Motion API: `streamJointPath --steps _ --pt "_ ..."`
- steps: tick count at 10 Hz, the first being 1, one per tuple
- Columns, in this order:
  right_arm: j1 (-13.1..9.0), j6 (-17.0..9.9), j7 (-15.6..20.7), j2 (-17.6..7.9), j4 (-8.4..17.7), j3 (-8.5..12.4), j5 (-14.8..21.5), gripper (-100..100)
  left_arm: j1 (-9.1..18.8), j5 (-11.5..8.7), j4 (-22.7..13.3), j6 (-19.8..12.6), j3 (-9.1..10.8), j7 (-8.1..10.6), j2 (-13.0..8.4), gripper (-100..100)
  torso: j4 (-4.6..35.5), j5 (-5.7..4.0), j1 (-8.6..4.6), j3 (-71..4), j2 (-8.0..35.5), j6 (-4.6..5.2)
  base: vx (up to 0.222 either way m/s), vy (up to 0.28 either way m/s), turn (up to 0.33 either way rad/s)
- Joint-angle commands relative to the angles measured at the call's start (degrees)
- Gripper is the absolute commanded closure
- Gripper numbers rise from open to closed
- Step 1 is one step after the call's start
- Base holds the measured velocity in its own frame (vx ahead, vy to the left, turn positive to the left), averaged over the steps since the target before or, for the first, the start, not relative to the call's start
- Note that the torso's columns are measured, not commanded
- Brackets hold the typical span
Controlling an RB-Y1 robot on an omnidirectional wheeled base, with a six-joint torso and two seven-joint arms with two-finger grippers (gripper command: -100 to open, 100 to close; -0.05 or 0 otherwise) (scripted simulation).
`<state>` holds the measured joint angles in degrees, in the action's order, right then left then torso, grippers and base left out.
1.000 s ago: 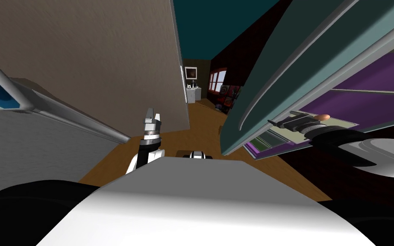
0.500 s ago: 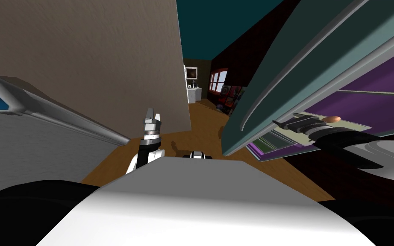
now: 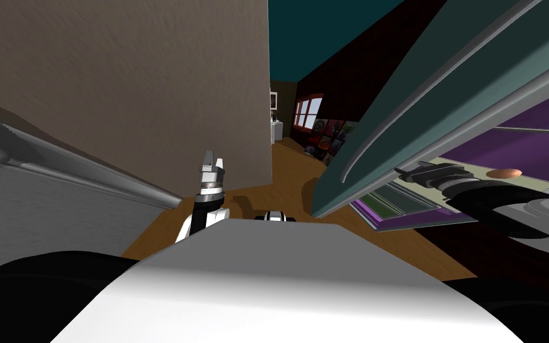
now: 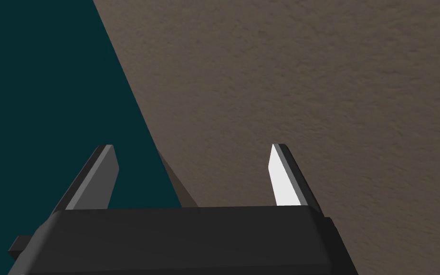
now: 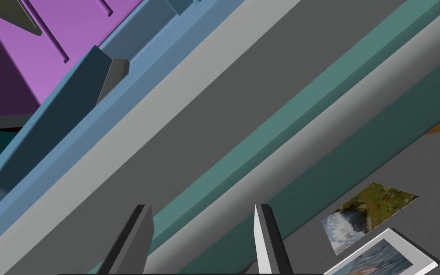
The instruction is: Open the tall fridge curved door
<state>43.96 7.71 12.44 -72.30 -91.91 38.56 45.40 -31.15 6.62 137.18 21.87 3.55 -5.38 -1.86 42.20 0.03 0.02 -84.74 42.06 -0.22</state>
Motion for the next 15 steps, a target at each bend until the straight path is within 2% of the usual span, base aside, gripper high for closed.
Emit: streamJointPath --steps 1,2,3,7,13,15 --pt "0.28 -1.3 -0.22 -0.84 2.66 0.16 -0.5 100 -0.01 0.0 0.0 0.0 0.01 0.0 0.0 0 0.02 0.01 -0.23 -0.06 -0.11 0.04 0.198 0.311 -0.03" --pt "0.42 -0.81 -0.37 -1.04 2.16 -0.06 -0.54 100 0.0 0.0 0.0 0.0 0.01 0.0 -0.01 0 -0.01 -0.02 -0.28 -0.12 -0.16 -0.01 0.075 0.152 -0.019" --pt "0.05 -1.81 -0.34 -0.79 3.3 0.01 -0.71 -100 0.01 0.0 0.0 0.0 0.02 0.0 -0.02 0 0.08 -0.16 -0.69 0.11 0.22 0.1 0.092 0.111 0.035" --pt "-0.97 -4.15 0.01 0.06 5.93 0.21 -1.01 -100 0.0 0.0 0.0 0.0 0.02 0.0 -0.02 0 0.05 0.05 0.2 0.1 0.14 0.22 0.174 0.148 0.034" --pt "-2.52 -7.74 0.56 1.34 9.92 0.55 -1.44 -100 0.0 0.0 0.0 0.0 0.02 0.0 -0.02 0 0.06 -0.04 -0.04 0.12 0.14 0.22 0.175 0.145 0.033" --pt "-2.64 -7.0 0.72 1.53 9.78 0.63 -1.23 -100 0.01 0.0 0.0 0.0 0.03 0.0 -0.03 0 0.14 -0.05 -0.2 0.29 0.47 0.24 0.058 0.047 0.005"
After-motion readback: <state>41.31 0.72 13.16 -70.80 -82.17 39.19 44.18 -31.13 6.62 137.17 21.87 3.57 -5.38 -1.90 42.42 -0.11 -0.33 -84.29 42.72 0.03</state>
